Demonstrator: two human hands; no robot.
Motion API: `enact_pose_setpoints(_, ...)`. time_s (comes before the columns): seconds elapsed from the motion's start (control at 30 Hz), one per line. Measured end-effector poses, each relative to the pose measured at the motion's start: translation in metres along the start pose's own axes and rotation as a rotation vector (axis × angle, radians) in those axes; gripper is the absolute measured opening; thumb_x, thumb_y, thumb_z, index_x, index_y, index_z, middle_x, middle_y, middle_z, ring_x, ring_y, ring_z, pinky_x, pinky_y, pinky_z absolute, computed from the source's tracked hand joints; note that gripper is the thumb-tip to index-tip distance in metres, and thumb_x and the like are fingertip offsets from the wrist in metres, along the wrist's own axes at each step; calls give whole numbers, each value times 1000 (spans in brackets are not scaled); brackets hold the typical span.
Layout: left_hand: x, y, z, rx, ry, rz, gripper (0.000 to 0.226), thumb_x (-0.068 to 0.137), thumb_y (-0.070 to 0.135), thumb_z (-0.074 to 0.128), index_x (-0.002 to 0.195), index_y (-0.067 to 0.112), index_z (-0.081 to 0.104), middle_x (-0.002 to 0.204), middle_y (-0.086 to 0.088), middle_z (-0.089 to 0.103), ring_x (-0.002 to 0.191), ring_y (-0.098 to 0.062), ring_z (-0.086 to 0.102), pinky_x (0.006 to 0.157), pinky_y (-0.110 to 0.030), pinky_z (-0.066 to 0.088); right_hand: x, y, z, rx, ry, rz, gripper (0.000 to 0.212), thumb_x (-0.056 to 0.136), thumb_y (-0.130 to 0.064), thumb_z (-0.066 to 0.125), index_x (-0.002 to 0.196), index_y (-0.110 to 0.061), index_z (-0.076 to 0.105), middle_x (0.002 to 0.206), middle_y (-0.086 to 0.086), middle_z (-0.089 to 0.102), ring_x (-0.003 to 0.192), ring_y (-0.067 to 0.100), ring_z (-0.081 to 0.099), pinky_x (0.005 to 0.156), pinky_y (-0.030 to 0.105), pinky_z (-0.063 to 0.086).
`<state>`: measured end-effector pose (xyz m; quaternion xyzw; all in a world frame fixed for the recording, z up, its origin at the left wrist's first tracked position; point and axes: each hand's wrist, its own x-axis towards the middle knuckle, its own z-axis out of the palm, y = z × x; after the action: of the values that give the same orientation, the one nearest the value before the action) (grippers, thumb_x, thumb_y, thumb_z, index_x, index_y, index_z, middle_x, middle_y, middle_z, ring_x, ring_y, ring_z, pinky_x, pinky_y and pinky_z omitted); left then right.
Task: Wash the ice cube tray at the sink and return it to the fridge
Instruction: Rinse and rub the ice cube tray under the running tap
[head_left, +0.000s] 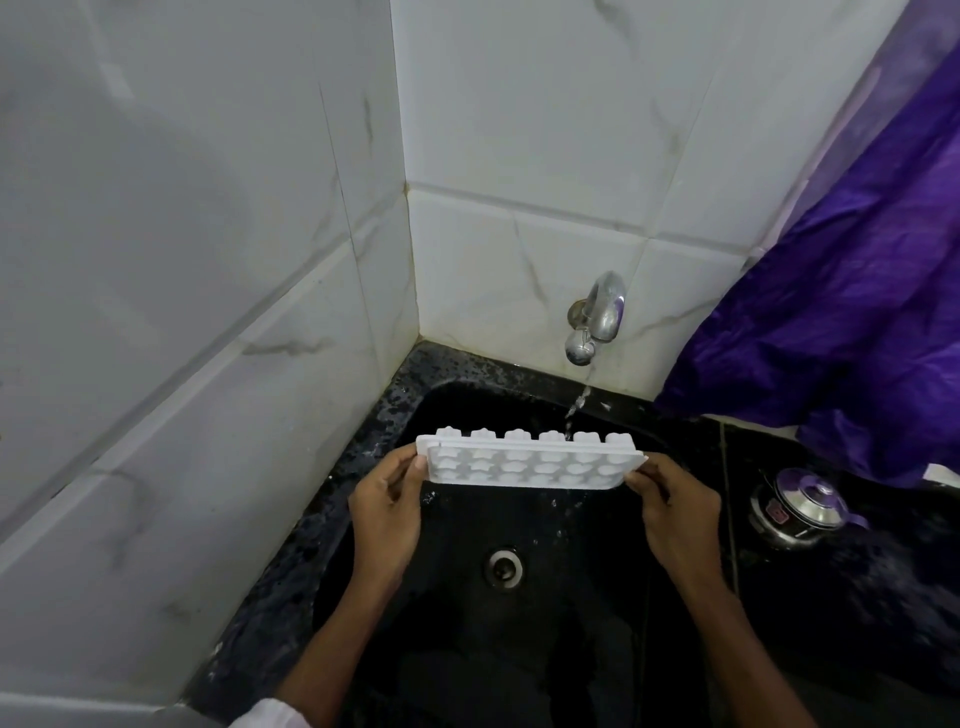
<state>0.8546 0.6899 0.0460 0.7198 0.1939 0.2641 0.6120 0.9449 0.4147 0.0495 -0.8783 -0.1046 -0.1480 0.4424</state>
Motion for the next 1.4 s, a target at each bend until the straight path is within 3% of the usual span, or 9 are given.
enact_pose_setpoints(0.2, -5, 4, 3, -36, 41, 44, 21, 99, 12, 57, 113, 12, 73, 109, 11, 74, 103, 0, 68, 89, -14, 51, -3, -2, 1, 36, 71, -21, 21, 87, 5, 64, 98, -11, 73, 91, -9, 72, 87, -11, 64, 80, 1, 42)
enact_pose_setpoints(0.33, -1, -9, 2, 113, -46, -58, 20, 99, 15, 58, 105, 27, 72, 97, 25, 73, 97, 2, 68, 81, -14, 54, -4, 13, 10, 2, -90, 143, 17, 90, -3, 65, 101, -16, 69, 87, -14, 68, 85, 2, 67, 79, 11, 49)
enact_pose_setpoints(0.47, 4, -7, 6, 90, -102, -137, 19, 101, 22, 55, 105, 32, 70, 97, 22, 74, 91, 1, 69, 79, -29, 59, 1, 11, 12, 30, -95, 247, 23, 95, -16, 60, 118, -19, 64, 94, -10, 67, 91, 5, 64, 84, 23, 51)
enact_pose_setpoints(0.6, 14, 3, 15, -41, -171, -269, 19, 102, 27, 53, 110, 30, 69, 102, 7, 76, 94, -13, 73, 86, -46, 59, 11, 3, 16, 40, -89, 282, 34, 97, -21, 58, 130, -24, 54, 94, -3, 68, 84, -2, 59, 74, 12, 41)
enact_pose_setpoints(0.8, 26, 15, 29, -154, -153, -365, 18, 102, 19, 53, 112, 21, 69, 96, 1, 78, 91, -21, 75, 88, -50, 58, 29, -1, 21, -9, -78, 244, 31, 98, -23, 53, 129, -26, 55, 110, 0, 68, 96, 13, 63, 86, 28, 48)
enact_pose_setpoints(0.93, 27, 17, 35, -175, -127, -388, 18, 102, 17, 52, 107, 22, 69, 93, 1, 79, 90, -21, 75, 87, -48, 59, 42, -1, 31, -94, -172, 109, 28, 100, -28, 51, 127, -27, 57, 139, -1, 53, 128, 19, 49, 110, 38, 39)
enact_pose_setpoints(1.0, 27, 16, 37, -194, -114, -406, 18, 102, 16, 52, 105, 22, 69, 94, 1, 79, 90, -20, 75, 87, -46, 59, 48, -3, 35, -160, -237, 97, 26, 101, -31, 48, 125, -32, 58, 149, 2, 42, 137, 20, 39, 112, 36, 31)
enact_pose_setpoints(1.23, 27, 18, 41, -186, -117, -397, 19, 103, 16, 51, 104, 24, 68, 93, 1, 79, 90, -21, 75, 85, -46, 59, 63, -13, 42, -375, -446, 114, 34, 103, -39, 36, 133, -43, 51, 159, 9, 17, 139, 31, 27, 111, 47, 31)
enact_pose_setpoints(1.4, 28, 18, 41, -178, -96, -385, 19, 102, 15, 52, 108, 19, 69, 92, 1, 79, 90, -21, 75, 86, -48, 59, 66, -16, 41, -379, -505, 113, 36, 103, -39, 35, 137, -45, 48, 161, 8, 12, 140, 31, 24, 112, 46, 29)
